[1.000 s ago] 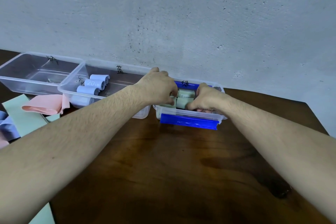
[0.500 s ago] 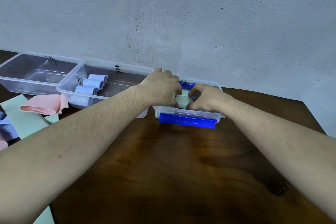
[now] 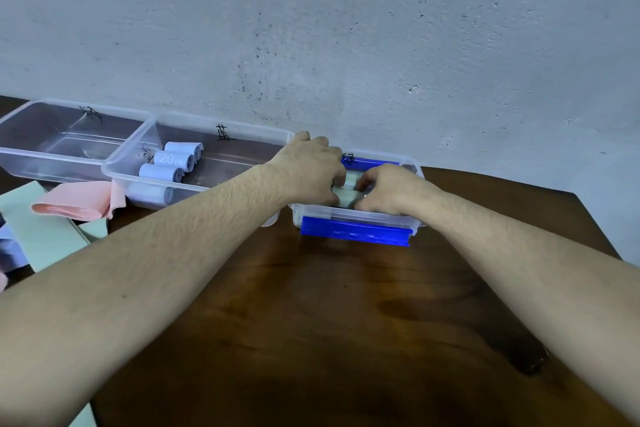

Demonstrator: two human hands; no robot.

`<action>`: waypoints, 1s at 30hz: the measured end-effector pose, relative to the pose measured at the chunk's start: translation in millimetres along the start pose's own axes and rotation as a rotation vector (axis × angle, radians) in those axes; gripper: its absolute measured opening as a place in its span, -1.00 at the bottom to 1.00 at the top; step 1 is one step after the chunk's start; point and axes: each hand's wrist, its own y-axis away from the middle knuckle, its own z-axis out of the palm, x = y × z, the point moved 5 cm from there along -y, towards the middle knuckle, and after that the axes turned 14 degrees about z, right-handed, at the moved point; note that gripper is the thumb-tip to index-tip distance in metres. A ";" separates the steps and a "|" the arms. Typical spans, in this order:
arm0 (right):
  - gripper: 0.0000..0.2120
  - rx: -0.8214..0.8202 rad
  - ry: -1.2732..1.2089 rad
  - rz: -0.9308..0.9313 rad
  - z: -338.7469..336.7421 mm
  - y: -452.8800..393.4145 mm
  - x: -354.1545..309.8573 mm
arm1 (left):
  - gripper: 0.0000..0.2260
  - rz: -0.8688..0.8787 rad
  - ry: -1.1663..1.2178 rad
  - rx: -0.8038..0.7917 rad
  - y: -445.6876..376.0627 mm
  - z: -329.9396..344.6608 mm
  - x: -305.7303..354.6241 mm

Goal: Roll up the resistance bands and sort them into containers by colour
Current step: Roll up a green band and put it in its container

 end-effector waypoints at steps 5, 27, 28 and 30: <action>-0.67 0.003 -0.006 0.010 -2.4 0.5 0.3 | -0.61 -0.021 0.006 -0.021 -1.9 3.6 -1.0; -0.80 0.087 0.078 -0.020 -4.7 -9.2 -0.4 | -0.65 -0.079 0.067 0.046 -5.1 7.7 -6.9; -0.80 0.081 0.076 -0.022 -4.5 -9.1 -0.4 | -0.64 -0.079 0.066 0.045 -5.0 7.5 -7.0; -0.80 0.072 0.061 -0.021 -4.6 -8.5 0.1 | -0.62 -0.082 0.067 0.046 -4.5 6.5 -6.9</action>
